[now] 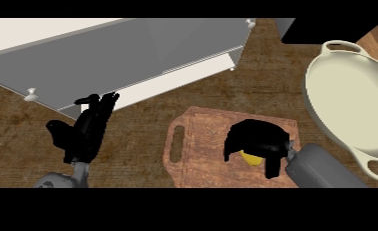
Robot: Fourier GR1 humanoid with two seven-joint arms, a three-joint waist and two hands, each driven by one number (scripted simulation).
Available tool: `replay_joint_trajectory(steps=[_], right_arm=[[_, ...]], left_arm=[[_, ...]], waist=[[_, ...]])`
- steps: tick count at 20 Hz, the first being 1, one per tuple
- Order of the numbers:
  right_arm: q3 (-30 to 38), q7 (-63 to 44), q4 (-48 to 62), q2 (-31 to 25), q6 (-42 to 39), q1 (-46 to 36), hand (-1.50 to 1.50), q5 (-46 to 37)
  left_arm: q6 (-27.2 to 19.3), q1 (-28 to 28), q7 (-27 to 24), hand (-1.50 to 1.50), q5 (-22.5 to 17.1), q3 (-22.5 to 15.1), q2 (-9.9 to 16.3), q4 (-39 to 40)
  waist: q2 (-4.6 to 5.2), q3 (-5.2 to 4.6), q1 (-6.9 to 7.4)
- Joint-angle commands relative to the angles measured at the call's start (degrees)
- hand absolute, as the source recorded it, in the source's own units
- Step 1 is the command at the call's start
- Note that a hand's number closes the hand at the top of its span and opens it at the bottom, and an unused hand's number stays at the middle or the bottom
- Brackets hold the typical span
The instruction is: Pick the lemon from the cutting board and place it in the pot
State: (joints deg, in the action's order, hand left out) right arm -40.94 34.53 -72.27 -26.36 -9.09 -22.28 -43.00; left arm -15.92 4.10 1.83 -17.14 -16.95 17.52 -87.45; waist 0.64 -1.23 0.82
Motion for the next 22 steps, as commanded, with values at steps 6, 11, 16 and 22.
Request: replay_joint_trajectory(steps=[6, 11, 16, 22], right_arm=[[0.03, 4.71, 1.72, 1.96, 4.43, 0.14, 1.50, -1.82], [1.56, 3.06, -0.49, 1.62, 10.32, 2.47, 1.50, -4.46], [-0.04, -12.37, -8.62, 5.71, 13.14, 12.07, 1.50, -8.51], [-1.55, -24.94, -19.84, 9.06, 16.18, 22.10, 1.50, -13.39]], left_arm=[[-1.60, 8.91, -1.72, 0.00, -1.40, 9.09, 3.33, -4.19], [-2.50, 8.49, -3.24, 0.00, -0.43, 8.75, 2.77, -2.39], [-3.23, 4.08, -3.88, 0.00, -1.13, 9.28, 3.62, -3.47], [-3.64, 1.58, -4.80, 0.00, -1.01, 9.34, 4.54, -4.17]], waist=[[-0.64, 1.29, -0.38], [-0.79, 1.27, -1.78], [-2.05, 1.11, -4.16], [-2.58, 1.03, -6.27]])
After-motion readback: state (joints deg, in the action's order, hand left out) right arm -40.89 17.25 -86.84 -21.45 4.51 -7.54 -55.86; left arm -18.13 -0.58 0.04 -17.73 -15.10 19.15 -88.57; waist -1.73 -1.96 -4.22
